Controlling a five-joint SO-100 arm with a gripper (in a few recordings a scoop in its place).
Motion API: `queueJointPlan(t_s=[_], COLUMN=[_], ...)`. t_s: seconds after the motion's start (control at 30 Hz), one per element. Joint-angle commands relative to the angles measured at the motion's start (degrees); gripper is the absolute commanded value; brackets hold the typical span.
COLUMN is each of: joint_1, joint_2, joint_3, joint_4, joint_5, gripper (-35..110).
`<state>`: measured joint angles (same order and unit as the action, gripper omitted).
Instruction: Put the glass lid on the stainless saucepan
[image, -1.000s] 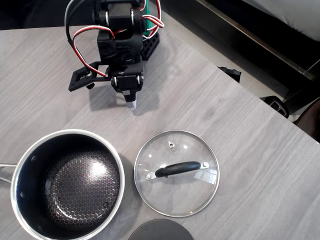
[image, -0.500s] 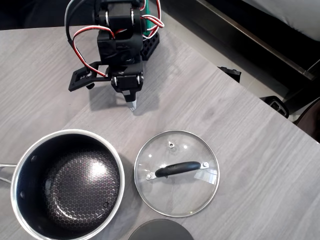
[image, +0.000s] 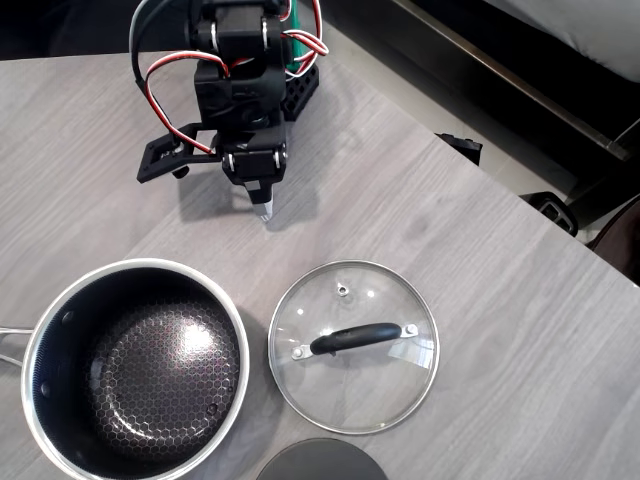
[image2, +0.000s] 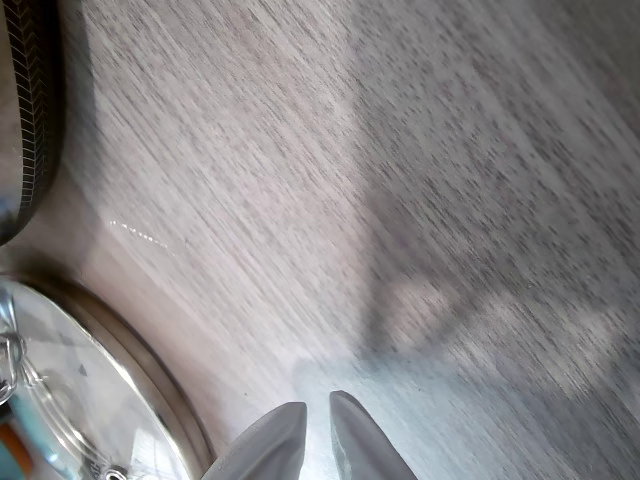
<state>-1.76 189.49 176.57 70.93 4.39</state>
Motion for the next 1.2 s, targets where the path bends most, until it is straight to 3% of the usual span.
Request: queueJointPlan(t_s=[0.0,1.17], joint_1=[0.53,-1.67], joint_2=[1.67,1.67], joint_3=[0.62,0.62], joint_4=[0.26,0.35], joint_5=[-0.26,-0.26], gripper=[0,0])
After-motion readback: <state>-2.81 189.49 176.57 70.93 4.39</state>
